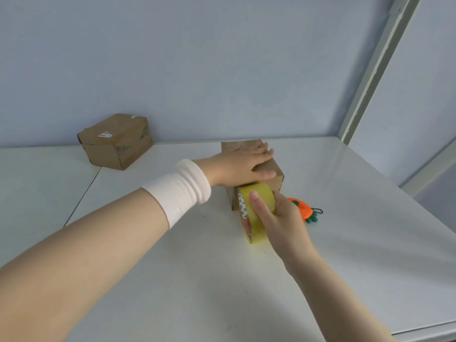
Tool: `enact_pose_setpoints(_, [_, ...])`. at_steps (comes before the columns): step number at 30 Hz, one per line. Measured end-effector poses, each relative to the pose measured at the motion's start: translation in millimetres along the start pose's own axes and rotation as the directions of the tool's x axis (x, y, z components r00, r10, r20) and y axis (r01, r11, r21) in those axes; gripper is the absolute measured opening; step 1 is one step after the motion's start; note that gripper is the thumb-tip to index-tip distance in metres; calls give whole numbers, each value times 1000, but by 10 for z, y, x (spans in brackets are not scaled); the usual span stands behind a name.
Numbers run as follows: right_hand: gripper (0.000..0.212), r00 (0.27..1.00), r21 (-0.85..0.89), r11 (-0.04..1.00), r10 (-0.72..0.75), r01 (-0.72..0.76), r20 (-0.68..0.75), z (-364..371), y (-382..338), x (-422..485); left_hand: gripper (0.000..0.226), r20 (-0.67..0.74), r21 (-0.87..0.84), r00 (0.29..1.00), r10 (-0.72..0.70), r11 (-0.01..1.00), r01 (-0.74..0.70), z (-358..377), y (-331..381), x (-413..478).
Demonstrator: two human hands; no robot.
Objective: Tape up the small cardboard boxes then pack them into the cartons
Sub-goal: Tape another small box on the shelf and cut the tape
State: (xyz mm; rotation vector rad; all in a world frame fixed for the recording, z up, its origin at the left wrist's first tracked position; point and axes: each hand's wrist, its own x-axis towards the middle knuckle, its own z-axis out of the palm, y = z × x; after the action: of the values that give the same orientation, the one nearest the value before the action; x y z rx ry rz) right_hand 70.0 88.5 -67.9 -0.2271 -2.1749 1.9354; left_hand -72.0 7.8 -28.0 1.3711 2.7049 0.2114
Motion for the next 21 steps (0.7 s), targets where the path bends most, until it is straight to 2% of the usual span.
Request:
enact_pose_setpoints(3, [22,1000,13,1000,2,-2,-2,-1,13,43,65,-78,-29,997,16,999,-18,-21,-25,37])
enact_pose_setpoints(7, [22,1000,35,999,14,-15,18,30,36,56,62,1,48,1000,-9,999,9,107,-69,70])
enact_pose_setpoints(11, [22,993,97,994,37,-48,108,-26,78,-13,65,-27,32,1000,1,999,0,117,-91,84])
enact_pose_setpoints(14, [14,981,39,999,14,-22,193,-76,135,-78,69,-33,20,999,4,1000,-3,135,-88,84])
enact_pose_setpoints(18, [7,986,24,1000,-8,4,164,-100,170,-100,67,-62,-28,998,1,1000,-3,112,-71,77])
enact_pose_setpoints(21, [5,980,3,1000,-27,27,197,-101,160,-118,64,-84,-30,996,14,999,-17,109,-72,65])
